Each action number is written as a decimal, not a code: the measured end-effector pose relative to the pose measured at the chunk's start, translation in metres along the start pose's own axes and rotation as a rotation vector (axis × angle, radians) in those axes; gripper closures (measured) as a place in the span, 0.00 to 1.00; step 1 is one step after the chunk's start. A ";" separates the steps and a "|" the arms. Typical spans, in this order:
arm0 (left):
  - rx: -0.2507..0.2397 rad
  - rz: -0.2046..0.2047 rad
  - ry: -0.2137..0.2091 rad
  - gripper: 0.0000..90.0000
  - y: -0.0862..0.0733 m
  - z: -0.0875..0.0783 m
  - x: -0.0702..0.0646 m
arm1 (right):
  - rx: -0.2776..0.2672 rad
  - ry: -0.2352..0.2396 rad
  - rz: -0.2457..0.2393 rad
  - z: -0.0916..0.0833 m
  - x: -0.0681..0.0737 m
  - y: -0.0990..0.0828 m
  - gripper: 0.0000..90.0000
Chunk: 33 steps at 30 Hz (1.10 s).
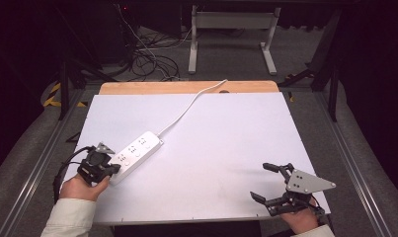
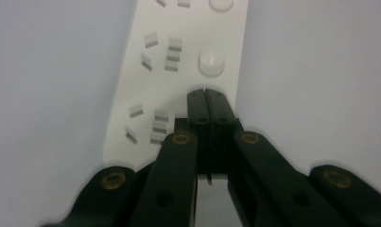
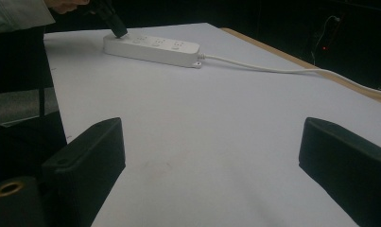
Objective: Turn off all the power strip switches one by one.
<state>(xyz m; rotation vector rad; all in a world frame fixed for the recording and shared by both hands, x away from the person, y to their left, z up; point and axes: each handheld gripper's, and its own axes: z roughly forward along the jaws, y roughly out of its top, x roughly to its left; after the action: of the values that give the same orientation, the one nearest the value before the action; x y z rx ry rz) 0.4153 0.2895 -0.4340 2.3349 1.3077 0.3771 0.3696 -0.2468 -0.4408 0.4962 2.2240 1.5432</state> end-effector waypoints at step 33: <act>-0.067 0.008 -0.076 1.00 0.019 0.014 0.002 | 0.010 0.004 -0.005 0.002 0.000 0.000 0.09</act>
<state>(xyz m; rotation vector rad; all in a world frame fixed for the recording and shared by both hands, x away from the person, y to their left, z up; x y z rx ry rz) 0.4363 0.2790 -0.4363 2.2765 1.2320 0.3259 0.3709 -0.2457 -0.4418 0.4902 2.2348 1.5327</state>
